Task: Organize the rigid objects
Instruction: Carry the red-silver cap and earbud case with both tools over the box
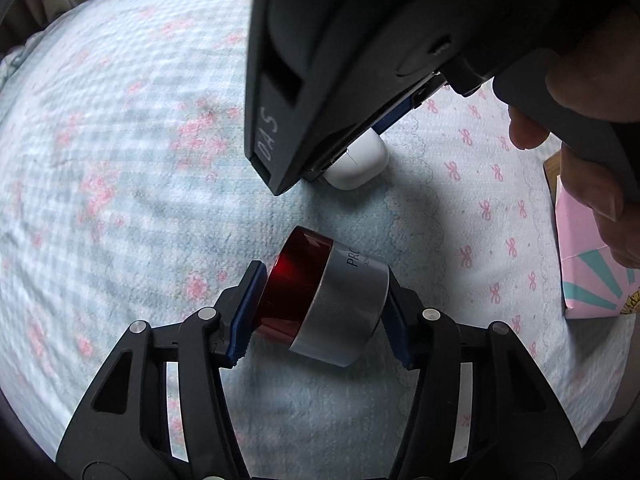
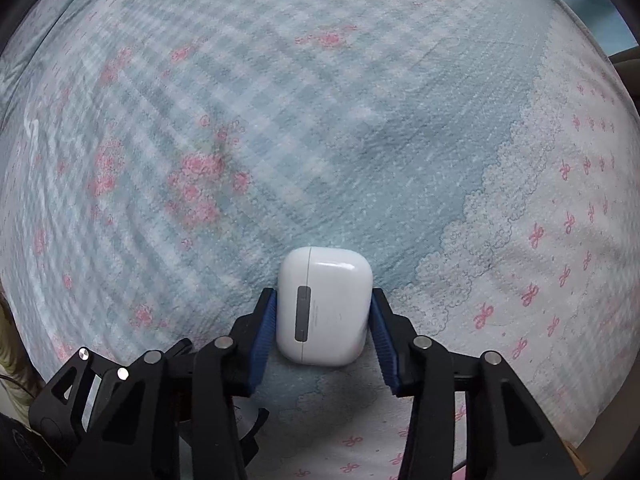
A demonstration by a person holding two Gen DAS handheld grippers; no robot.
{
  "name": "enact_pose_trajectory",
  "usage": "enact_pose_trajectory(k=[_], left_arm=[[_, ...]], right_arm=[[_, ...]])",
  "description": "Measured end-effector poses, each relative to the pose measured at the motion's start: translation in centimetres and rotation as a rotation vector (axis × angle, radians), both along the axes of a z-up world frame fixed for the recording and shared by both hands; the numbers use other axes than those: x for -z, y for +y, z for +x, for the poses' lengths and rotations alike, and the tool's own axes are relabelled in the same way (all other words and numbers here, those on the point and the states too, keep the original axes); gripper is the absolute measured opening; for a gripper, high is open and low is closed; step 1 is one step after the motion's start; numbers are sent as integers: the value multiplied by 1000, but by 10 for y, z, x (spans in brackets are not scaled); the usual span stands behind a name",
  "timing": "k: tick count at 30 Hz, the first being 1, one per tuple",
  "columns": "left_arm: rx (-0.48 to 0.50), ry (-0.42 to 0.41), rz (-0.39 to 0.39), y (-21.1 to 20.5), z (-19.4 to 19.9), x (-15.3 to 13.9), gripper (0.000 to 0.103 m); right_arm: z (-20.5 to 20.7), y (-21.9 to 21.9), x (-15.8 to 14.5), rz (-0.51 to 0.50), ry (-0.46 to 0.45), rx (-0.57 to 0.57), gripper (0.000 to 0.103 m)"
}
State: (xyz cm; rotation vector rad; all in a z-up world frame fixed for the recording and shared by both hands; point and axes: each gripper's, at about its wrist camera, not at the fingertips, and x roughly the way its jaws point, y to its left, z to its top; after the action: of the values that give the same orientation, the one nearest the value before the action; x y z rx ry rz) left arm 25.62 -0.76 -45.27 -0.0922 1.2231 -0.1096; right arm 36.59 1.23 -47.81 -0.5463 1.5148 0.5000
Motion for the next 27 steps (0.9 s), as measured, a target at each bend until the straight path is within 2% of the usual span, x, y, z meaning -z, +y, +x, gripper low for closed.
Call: enact_pose_trajectory(k=[2, 10, 18, 24, 27], left_arm=[[0, -9, -1, 0, -1, -2, 41], [-43, 9, -62, 12, 1, 2, 41], [-174, 16, -179, 60, 0, -1, 40], [-220, -2, -171, 74, 0, -15, 40], [-227, -13, -173, 73, -1, -34, 40]], right_arm=[[-5, 2, 1, 1, -4, -6, 42], [-5, -8, -14, 20, -13, 5, 42], [1, -12, -39, 56, -33, 21, 42], [4, -20, -68, 102, -40, 60, 42], [2, -24, -88, 128, -52, 80, 42]])
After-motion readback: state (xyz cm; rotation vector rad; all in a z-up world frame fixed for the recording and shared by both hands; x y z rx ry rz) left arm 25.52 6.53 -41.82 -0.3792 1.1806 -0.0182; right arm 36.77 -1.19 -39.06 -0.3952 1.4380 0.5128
